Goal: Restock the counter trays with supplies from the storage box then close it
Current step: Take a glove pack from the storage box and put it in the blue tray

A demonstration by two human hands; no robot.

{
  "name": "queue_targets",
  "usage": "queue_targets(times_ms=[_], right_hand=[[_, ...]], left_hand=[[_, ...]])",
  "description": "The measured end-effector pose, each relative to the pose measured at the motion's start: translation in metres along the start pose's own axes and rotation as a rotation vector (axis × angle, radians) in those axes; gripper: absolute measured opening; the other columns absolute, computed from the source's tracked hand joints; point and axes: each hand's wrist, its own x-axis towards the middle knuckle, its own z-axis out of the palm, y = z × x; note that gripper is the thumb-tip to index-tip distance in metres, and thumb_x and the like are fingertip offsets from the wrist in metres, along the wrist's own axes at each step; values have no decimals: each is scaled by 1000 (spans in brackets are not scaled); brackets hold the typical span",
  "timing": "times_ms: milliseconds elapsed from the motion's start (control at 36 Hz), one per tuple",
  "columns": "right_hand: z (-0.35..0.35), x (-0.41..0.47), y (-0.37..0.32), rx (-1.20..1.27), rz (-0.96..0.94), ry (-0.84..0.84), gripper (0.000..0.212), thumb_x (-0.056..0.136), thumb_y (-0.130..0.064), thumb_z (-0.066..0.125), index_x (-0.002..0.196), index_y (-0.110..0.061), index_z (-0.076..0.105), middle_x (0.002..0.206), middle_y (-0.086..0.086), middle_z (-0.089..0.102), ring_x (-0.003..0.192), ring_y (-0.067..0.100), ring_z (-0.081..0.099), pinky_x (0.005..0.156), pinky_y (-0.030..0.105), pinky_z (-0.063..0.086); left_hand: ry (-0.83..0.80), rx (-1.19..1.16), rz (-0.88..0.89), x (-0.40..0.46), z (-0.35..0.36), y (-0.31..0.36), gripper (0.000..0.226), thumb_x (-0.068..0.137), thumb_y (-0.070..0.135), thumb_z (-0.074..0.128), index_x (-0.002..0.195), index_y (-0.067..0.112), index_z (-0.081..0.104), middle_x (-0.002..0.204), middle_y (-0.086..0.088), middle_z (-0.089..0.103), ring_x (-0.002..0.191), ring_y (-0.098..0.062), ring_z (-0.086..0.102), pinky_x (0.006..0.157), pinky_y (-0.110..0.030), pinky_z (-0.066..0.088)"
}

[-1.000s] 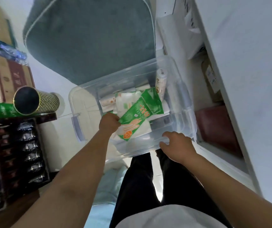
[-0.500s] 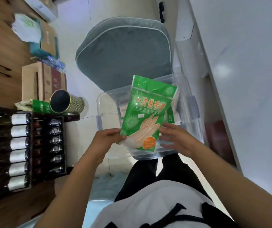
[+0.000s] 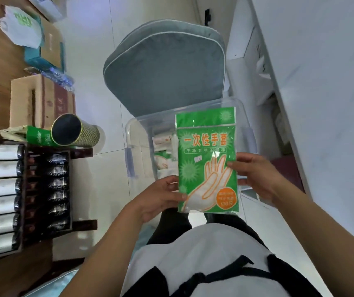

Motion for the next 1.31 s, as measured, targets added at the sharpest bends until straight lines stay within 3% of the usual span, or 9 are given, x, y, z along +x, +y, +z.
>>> queue_targets(times_ms=[139,250,389,500,611,694,806,944,1306], right_hand=[[5,-19,2,5,-75,215,14,82,-6,71,94,-9,77,93,13,78,78,28,74,58,32,57],[13,-28,17,25,-75,460,13,81,1,70,93,-3,75,82,10,77,65,21,72,52,29,55],[27,-36,48,72,-63,665,16,80,2,72,94,-4,74,75,6,76,61,17,70,54,30,55],[40,-37,74,107,-24,739,11,80,-1,73,87,-9,75,73,5,76,60,16,69,64,36,56],[51,-32,94,155,6,843,15,79,-1,73,90,-11,75,72,2,76,59,11,69,54,30,54],[58,-32,106,219,20,917,12,80,-2,72,86,-12,76,73,3,77,62,14,72,49,27,54],[64,-32,118,251,49,977,14,82,-4,71,78,-16,77,77,6,78,66,20,73,59,35,55],[66,-28,131,337,79,1044,14,83,1,70,80,-12,75,73,7,77,58,18,72,44,24,52],[60,-10,138,404,97,999,15,84,2,67,83,-12,73,65,-3,75,53,6,70,40,17,49]], left_hand=[[-67,125,-82,26,-5,1,53,80,2,76,127,19,59,120,-10,71,107,-22,66,88,-33,52],[192,321,-85,54,-18,-4,38,82,14,75,118,22,65,101,-4,70,99,-19,63,84,-29,49],[328,359,-91,95,-53,-8,28,83,11,70,109,20,64,107,-10,63,86,-20,58,77,-30,48],[352,643,-70,138,-82,-7,45,83,17,69,126,20,55,128,-12,57,102,-31,62,79,-32,50],[304,1053,9,188,-102,-4,58,84,20,68,138,14,47,137,-13,52,119,-31,55,88,-30,46],[246,1442,54,222,-105,-6,66,86,25,67,146,15,39,145,-16,44,129,-33,46,102,-40,45],[211,1820,185,256,-97,-16,80,88,21,61,155,19,17,163,-14,15,145,-36,24,114,-46,32],[127,2029,320,293,-83,-36,85,90,13,56,157,26,5,166,-8,-2,151,-33,3,121,-51,14],[146,2342,447,316,-89,-26,95,84,11,67,156,29,7,161,-11,20,141,-37,30,100,-57,41]])
